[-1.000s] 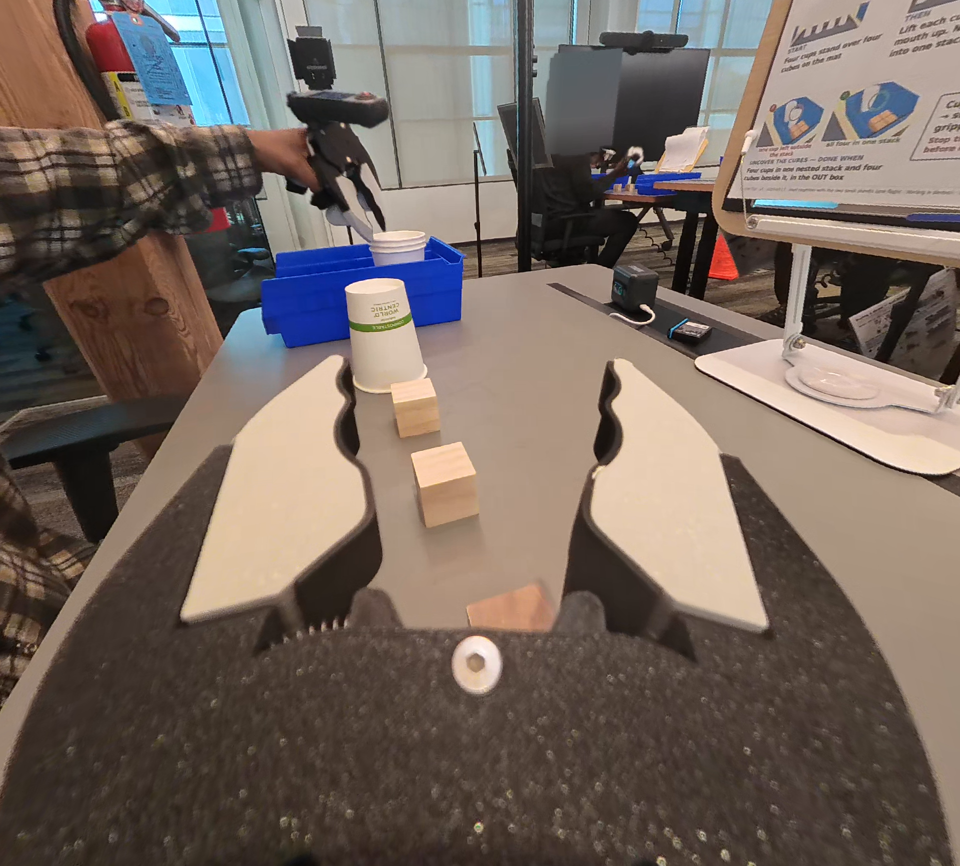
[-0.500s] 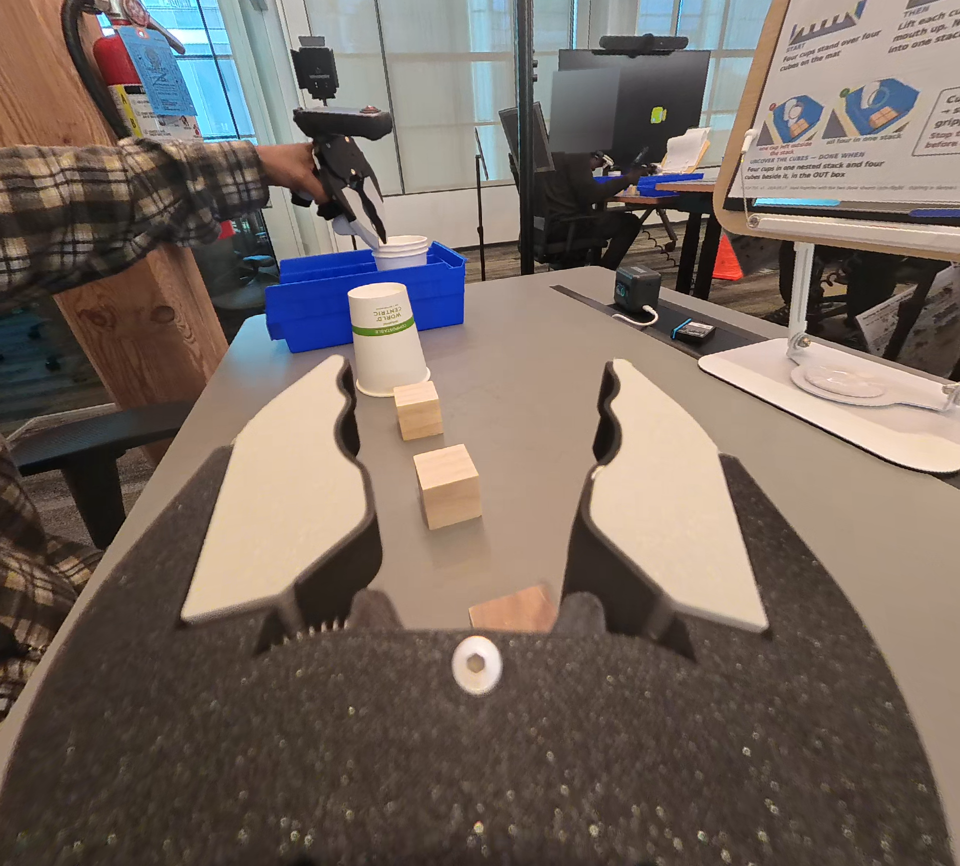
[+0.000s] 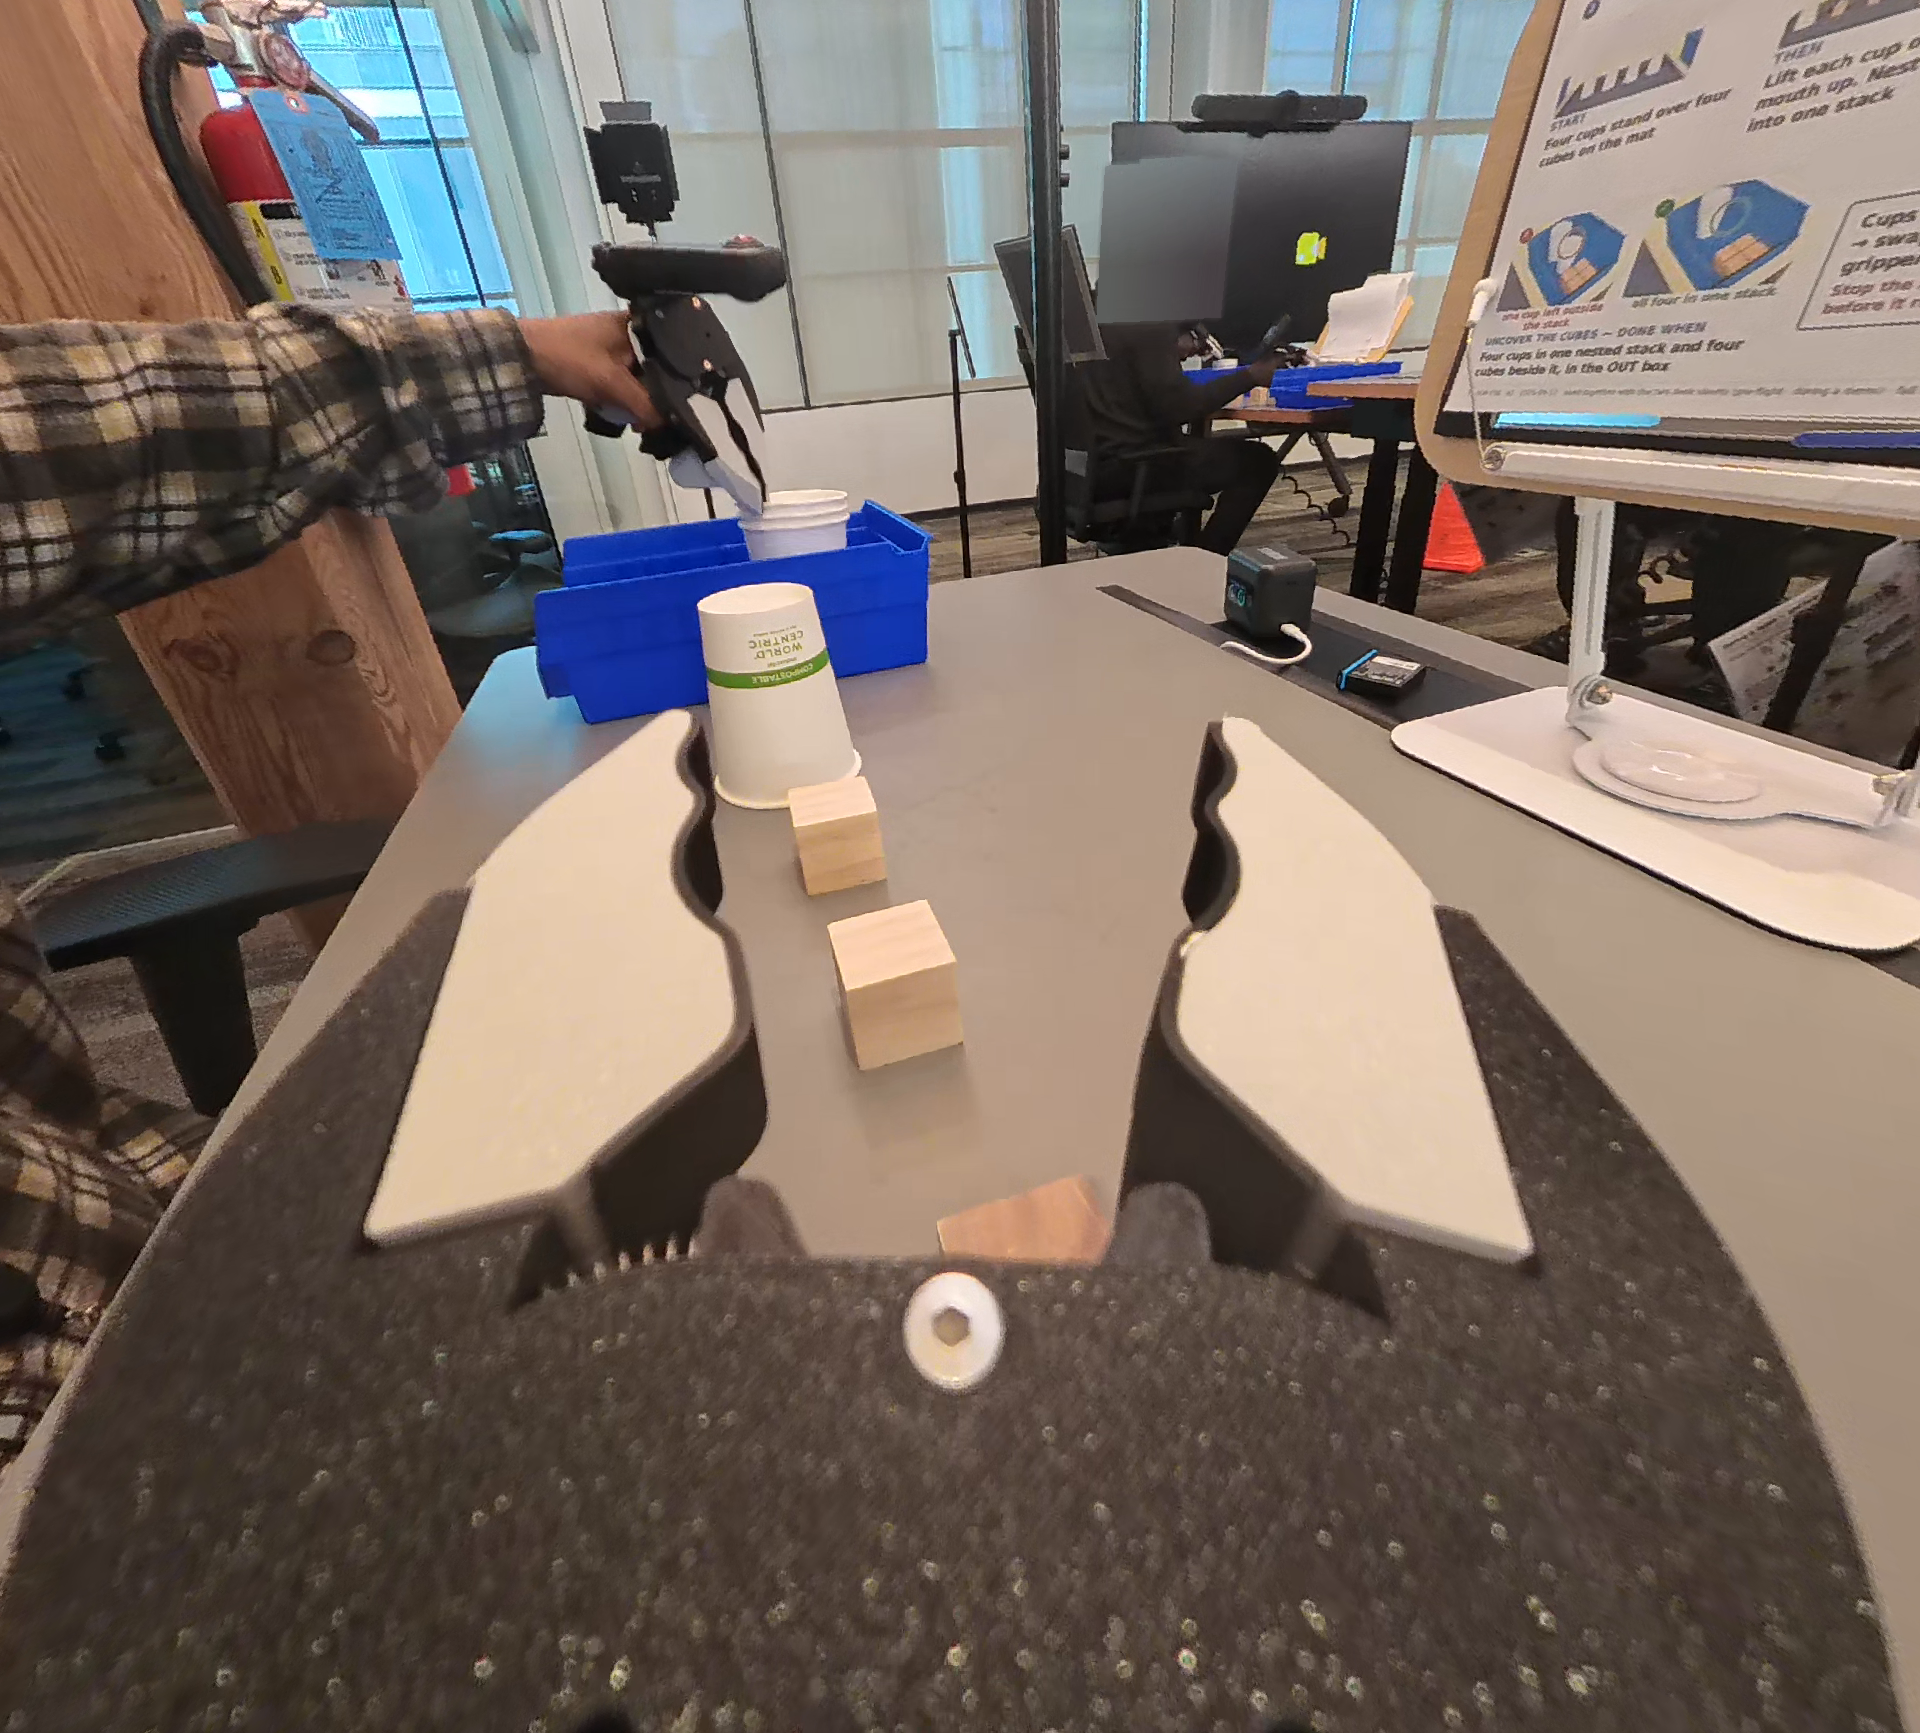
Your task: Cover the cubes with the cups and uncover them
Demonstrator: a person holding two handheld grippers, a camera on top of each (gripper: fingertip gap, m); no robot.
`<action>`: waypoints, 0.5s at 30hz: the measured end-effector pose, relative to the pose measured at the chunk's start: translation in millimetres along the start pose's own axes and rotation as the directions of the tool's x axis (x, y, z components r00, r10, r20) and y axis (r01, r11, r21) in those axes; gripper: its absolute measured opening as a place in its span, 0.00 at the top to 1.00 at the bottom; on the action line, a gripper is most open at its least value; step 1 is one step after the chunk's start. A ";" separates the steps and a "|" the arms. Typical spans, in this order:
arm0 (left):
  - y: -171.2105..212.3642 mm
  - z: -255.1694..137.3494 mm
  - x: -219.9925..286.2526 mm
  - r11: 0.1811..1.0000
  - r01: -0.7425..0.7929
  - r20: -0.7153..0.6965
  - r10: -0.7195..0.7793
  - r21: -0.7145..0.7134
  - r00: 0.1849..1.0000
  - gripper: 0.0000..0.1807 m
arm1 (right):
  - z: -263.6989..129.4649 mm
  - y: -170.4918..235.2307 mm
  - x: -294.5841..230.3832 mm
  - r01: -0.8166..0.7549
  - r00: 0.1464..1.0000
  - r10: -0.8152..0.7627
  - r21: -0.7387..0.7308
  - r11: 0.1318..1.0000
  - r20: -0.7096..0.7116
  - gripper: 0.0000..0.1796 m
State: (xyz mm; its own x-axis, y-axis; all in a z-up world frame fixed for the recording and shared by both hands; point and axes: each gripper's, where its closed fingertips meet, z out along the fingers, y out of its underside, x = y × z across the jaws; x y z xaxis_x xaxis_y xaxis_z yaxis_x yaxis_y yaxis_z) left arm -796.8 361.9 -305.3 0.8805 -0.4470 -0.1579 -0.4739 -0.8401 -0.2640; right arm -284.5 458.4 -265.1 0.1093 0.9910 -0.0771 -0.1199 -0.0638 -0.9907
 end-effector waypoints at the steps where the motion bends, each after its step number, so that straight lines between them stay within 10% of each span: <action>1: -0.1 -1.6 -1.4 1.000 0.004 0.011 -0.004 0.001 1.000 0.99 | 0.3 0.0 -0.4 0.000 1.000 0.000 0.000 1.000 0.002 0.51; 15: -24.2 -57.5 -19.0 0.996 -0.058 0.324 0.033 0.068 0.946 0.98 | 1.3 -0.6 -2.9 0.005 1.000 -0.005 0.000 1.000 0.012 0.53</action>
State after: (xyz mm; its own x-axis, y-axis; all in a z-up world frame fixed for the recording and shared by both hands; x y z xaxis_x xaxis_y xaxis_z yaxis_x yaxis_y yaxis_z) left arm -801.3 373.1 -241.2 0.8124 -0.3507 -0.4658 -0.5237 -0.7902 -0.3184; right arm -286.0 455.8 -264.1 0.0985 0.9926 -0.0711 -0.1194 -0.0592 -0.9911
